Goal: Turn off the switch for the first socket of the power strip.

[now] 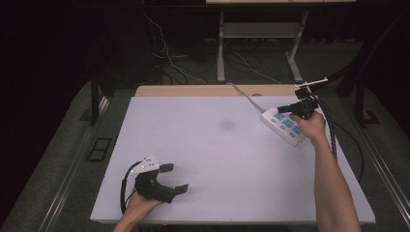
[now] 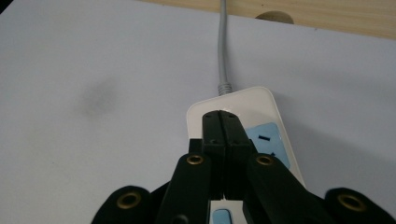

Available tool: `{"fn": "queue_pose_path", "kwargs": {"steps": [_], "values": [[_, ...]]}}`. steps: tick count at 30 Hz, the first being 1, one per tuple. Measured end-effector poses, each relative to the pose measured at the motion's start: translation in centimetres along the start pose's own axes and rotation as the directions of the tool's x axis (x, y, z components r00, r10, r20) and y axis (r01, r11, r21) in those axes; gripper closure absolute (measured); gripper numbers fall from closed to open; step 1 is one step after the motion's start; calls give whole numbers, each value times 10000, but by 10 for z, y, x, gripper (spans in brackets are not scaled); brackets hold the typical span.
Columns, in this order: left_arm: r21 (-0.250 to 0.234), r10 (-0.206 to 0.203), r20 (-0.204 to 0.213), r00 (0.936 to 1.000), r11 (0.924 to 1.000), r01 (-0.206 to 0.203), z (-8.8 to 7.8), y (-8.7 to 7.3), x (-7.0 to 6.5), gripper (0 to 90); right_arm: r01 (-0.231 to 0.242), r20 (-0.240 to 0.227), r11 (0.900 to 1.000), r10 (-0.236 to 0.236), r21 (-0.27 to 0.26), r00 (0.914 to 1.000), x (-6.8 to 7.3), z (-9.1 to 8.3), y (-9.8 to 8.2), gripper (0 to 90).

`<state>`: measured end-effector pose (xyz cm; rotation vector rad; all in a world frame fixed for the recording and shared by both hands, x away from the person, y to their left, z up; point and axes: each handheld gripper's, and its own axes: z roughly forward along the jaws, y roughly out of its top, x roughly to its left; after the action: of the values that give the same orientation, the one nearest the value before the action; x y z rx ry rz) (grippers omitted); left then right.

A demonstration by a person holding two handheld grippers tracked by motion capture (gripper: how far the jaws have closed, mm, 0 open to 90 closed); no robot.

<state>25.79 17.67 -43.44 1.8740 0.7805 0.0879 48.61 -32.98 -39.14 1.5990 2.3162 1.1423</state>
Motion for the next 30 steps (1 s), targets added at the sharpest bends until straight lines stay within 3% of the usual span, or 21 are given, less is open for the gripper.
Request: {"fn": "queue_pose_path", "kwargs": {"steps": [30], "values": [[142, 37, 74, 10000, 9999, -38, 1, 0, 1, 0, -124, -75, 9977, 129, 662, 9999, -1, 30, -13, 896]]}}
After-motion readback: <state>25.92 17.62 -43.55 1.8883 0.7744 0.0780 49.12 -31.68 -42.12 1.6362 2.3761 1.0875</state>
